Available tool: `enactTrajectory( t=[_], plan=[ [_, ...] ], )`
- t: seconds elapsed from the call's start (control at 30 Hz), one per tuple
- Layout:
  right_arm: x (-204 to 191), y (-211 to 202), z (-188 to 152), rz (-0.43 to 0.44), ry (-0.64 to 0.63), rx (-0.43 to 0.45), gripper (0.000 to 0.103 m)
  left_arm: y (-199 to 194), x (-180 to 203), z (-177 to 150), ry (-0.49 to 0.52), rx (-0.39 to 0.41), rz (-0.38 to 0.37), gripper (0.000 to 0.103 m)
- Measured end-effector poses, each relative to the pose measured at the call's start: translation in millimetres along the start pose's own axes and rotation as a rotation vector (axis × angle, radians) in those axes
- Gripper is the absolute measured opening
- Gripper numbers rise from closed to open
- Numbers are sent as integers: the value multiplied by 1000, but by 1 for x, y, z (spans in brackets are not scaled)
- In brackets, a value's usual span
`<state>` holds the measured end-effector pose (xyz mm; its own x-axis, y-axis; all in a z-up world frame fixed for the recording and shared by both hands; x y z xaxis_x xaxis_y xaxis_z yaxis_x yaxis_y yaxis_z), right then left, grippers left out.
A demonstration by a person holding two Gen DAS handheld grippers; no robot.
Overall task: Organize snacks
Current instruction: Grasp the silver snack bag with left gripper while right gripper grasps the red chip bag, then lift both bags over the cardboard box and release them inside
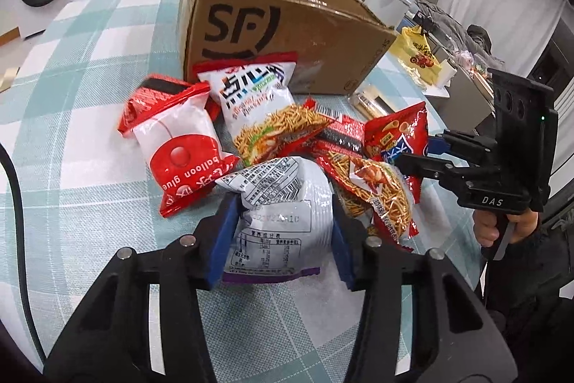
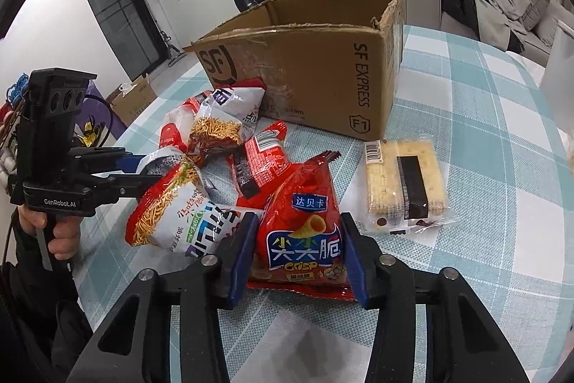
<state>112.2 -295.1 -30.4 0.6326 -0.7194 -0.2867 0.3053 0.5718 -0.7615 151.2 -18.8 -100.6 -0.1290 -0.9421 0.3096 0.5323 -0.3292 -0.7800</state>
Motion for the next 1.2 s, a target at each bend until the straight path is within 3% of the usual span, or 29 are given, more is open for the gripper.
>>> enactTrajectory(
  t=[0.87, 1.2],
  plan=[
    [-5, -45, 23, 20, 32, 158, 43, -56, 3, 17, 0, 151, -11, 45],
    [-1, -64, 33, 9, 70, 235, 43, -76, 10, 24, 13, 218, 21, 46]
  ],
)
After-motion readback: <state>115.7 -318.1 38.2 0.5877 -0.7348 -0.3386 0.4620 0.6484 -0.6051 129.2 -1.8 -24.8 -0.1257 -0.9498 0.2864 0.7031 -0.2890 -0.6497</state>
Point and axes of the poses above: each gripper's, at about its wrist camera, not at the fingertips, and y roughly the way its jaws point, x to its right, z to its top, the point moved 7 cm from there along y, roughly the way its jaws point, and after that the axes turned 3 degrees about z, right-handed, at the moved point
